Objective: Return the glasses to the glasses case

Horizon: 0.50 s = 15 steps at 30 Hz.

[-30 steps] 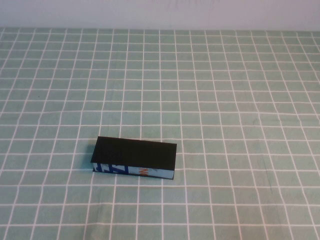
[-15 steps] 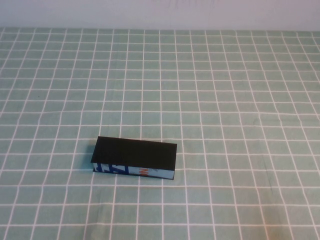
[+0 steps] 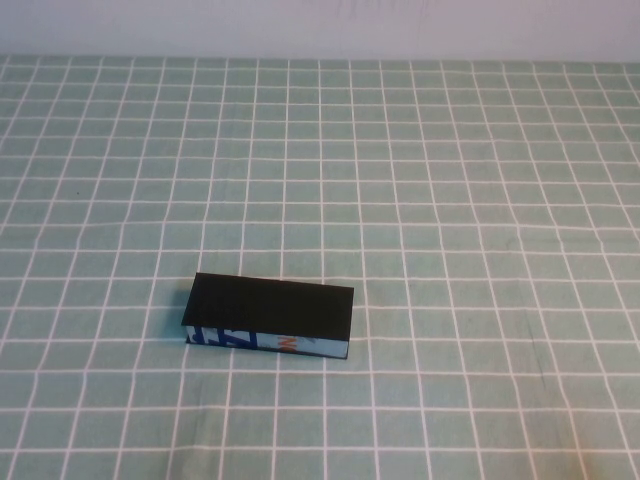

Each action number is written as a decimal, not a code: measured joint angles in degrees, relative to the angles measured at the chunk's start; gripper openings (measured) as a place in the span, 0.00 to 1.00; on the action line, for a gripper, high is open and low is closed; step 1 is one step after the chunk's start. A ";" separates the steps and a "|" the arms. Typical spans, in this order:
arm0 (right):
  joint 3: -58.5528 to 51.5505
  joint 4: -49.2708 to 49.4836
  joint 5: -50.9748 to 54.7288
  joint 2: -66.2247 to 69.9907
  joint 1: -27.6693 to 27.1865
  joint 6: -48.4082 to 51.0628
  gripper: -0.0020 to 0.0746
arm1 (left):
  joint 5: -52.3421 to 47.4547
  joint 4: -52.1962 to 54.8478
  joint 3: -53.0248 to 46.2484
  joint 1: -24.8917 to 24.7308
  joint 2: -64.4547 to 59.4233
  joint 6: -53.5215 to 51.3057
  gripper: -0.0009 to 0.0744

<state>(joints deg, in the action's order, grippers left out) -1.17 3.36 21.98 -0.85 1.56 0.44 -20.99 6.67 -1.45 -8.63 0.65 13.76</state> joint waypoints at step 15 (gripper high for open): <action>0.00 0.35 0.00 0.00 0.00 0.35 0.01 | 0.00 0.00 0.00 0.00 0.00 0.00 0.01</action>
